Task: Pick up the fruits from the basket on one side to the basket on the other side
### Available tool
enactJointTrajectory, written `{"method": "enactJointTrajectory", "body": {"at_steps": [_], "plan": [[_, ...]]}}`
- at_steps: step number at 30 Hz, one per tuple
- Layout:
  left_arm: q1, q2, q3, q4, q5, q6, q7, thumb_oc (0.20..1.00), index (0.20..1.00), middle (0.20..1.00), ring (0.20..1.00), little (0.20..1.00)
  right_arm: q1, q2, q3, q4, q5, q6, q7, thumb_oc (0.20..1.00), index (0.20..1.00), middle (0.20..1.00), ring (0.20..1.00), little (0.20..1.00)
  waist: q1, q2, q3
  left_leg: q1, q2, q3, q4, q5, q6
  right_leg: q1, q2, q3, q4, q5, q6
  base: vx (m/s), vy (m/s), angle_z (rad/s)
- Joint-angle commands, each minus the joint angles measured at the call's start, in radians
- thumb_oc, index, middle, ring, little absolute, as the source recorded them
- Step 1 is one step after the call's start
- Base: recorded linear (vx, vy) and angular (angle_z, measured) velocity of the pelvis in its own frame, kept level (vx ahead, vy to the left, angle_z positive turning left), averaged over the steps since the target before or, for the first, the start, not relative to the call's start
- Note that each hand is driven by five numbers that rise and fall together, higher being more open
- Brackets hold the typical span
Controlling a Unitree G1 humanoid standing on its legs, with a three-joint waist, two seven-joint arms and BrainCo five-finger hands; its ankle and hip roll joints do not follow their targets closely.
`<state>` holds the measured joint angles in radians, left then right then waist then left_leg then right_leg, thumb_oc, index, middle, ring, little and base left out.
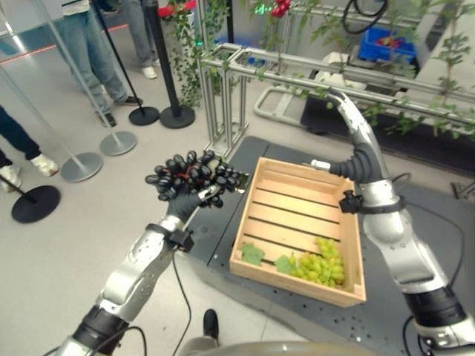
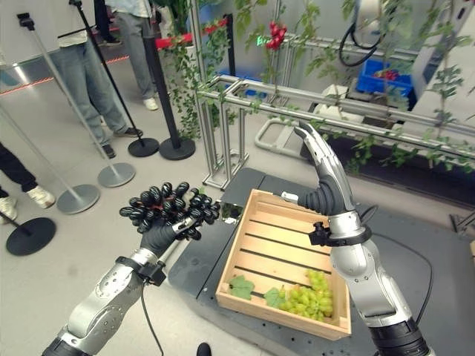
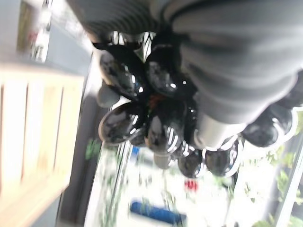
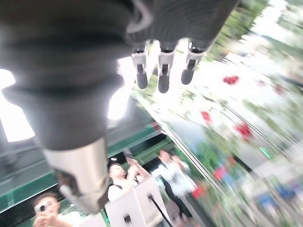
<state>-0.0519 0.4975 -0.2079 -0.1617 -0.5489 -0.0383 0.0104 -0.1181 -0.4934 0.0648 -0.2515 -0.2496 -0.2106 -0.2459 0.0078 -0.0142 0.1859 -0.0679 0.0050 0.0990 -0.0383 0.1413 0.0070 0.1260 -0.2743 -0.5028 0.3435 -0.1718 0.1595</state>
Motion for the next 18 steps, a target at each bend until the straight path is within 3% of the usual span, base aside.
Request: {"method": "enactJointTrajectory", "body": {"at_steps": [1,3,5,7,8,9,10,11,12,13,15,16,17,18], "plan": [[0.007,0.036,0.129,-0.081,0.15,-0.152,0.058,0.2,0.2,0.2,0.2,0.2,-0.033,0.075,-0.032,0.036,0.148,-0.058,0.024,1.0,1.0,1.0,1.0,1.0,0.06,-0.019,-0.016,0.116,-0.023,-0.064,0.062,-0.188,0.04,-0.16,-0.065,0.086,0.162,0.176,0.037,-0.03,0.077,0.47],[0.018,0.022,0.147,-0.074,0.184,-0.163,0.079,0.2,0.2,0.2,0.2,0.2,0.005,0.117,-0.036,0.084,0.248,-0.06,0.039,1.0,1.0,1.0,1.0,1.0,0.051,-0.013,-0.017,0.117,-0.032,-0.137,0.05,-0.177,0.038,-0.189,0.009,0.18,0.171,0.147,0.027,-0.01,-0.059,1.23],[0.02,0.023,0.161,-0.068,0.217,-0.165,0.099,0.2,0.2,0.2,0.2,0.2,0.067,0.145,-0.033,0.137,0.38,-0.058,0.064,1.0,1.0,1.0,1.0,1.0,0.012,-0.014,-0.045,0.076,-0.043,-0.25,0.067,-0.153,0.01,-0.176,0.193,0.374,0.039,0.022,-0.011,0.09,-0.135,2.09],[0.011,0.012,0.171,-0.065,0.223,-0.165,0.101,0.2,0.2,0.2,0.2,0.2,0.133,0.137,-0.037,0.12,0.426,-0.054,0.105,1.0,1.0,1.0,1.0,1.0,0.003,-0.023,-0.048,0.025,-0.099,-0.369,0.107,-0.126,-0.012,-0.174,0.288,0.549,-0.036,0.0,-0.049,0.05,-0.099,3.08],[0.014,0.002,0.183,-0.083,0.233,-0.159,0.089,0.2,0.2,0.2,0.2,0.2,0.153,0.15,-0.044,0.115,0.458,-0.044,0.117,1.0,1.0,1.0,1.0,1.0,0.019,-0.031,-0.051,0.019,-0.127,-0.434,0.116,-0.132,-0.023,-0.123,0.263,0.488,-0.073,-0.018,-0.067,-0.02,-0.119,2.36],[0.014,0.002,0.183,-0.085,0.233,-0.158,0.089,0.2,0.2,0.2,0.2,0.2,0.152,0.149,-0.044,0.116,0.458,-0.044,0.118,1.0,1.0,1.0,1.0,1.0,0.014,-0.029,-0.052,0.016,-0.127,-0.439,0.114,-0.127,-0.024,-0.123,0.263,0.483,-0.078,-0.012,-0.066,-0.1,-0.233,3.06],[0.04,0.003,0.215,-0.093,0.255,-0.164,0.11,0.2,0.2,0.2,0.2,0.2,0.151,0.165,-0.03,0.138,0.502,-0.033,0.134,1.0,1.0,1.0,1.0,1.0,0.055,-0.033,-0.053,0.0,-0.129,-0.493,0.107,-0.096,-0.053,-0.088,0.272,0.432,-0.143,-0.018,-0.084,-0.09,-0.151,2.69],[0.042,0.003,0.216,-0.096,0.255,-0.163,0.11,0.2,0.2,0.2,0.2,0.2,0.151,0.166,-0.03,0.138,0.502,-0.034,0.135,1.0,1.0,1.0,1.0,1.0,0.048,-0.032,-0.054,0.0,-0.129,-0.501,0.106,-0.095,-0.054,-0.084,0.272,0.425,-0.151,-0.014,-0.084,-0.21,-0.243,2.19],[0.09,-0.007,0.253,-0.105,0.252,-0.164,0.107,0.2,0.2,0.2,0.2,0.2,0.17,0.177,-0.015,0.155,0.555,-0.033,0.168,1.0,1.0,1.0,1.0,1.0,0.086,-0.032,-0.049,-0.016,-0.126,-0.53,0.097,-0.07,-0.08,-0.053,0.259,0.344,-0.197,-0.017,-0.088,-0.13,-0.085,0.99],[0.091,-0.008,0.254,-0.107,0.252,-0.163,0.107,0.2,0.2,0.2,0.2,0.2,0.169,0.177,-0.016,0.155,0.556,-0.033,0.169,1.0,1.0,1.0,1.0,1.0,0.082,-0.03,-0.051,-0.019,-0.126,-0.535,0.095,-0.065,-0.08,-0.054,0.26,0.34,-0.201,-0.012,-0.087,-0.23,-0.143,1.3],[0.117,-0.003,0.274,-0.105,0.247,-0.163,0.109,0.2,0.2,0.2,0.2,0.2,0.172,0.167,-0.011,0.166,0.58,-0.028,0.178,1.0,1.0,1.0,1.0,1.0,0.104,-0.013,-0.037,-0.069,-0.108,-0.572,0.074,-0.003,-0.118,-0.047,0.285,0.305,-0.231,-0.023,-0.101,-0.23,-0.101,1.57],[0.126,-0.007,0.281,-0.109,0.243,-0.163,0.104,0.2,0.2,0.2,0.2,0.2,0.18,0.161,-0.015,0.161,0.582,-0.028,0.182,1.0,1.0,1.0,1.0,1.0,0.107,-0.008,-0.024,-0.09,-0.103,-0.564,0.072,0.009,-0.129,-0.044,0.288,0.292,-0.242,-0.028,-0.106,-0.27,-0.022,1.63],[0.125,-0.014,0.284,-0.101,0.238,-0.165,0.106,0.2,0.2,0.2,0.2,0.2,0.183,0.151,-0.021,0.155,0.582,-0.034,0.182,1.0,1.0,1.0,1.0,1.0,0.096,0.002,-0.008,-0.128,-0.07,-0.498,0.065,0.03,-0.137,-0.041,0.285,0.26,-0.258,-0.022,-0.106,-0.3,0.079,1.58],[0.122,-0.025,0.285,-0.097,0.236,-0.164,0.106,0.2,0.2,0.2,0.2,0.2,0.181,0.141,-0.034,0.151,0.572,-0.032,0.174,1.0,1.0,1.0,1.0,1.0,0.076,0.006,0.006,-0.16,-0.02,-0.338,0.072,0.018,-0.13,-0.043,0.264,0.225,-0.261,-0.011,-0.098,-0.35,0.13,1.77]]}}
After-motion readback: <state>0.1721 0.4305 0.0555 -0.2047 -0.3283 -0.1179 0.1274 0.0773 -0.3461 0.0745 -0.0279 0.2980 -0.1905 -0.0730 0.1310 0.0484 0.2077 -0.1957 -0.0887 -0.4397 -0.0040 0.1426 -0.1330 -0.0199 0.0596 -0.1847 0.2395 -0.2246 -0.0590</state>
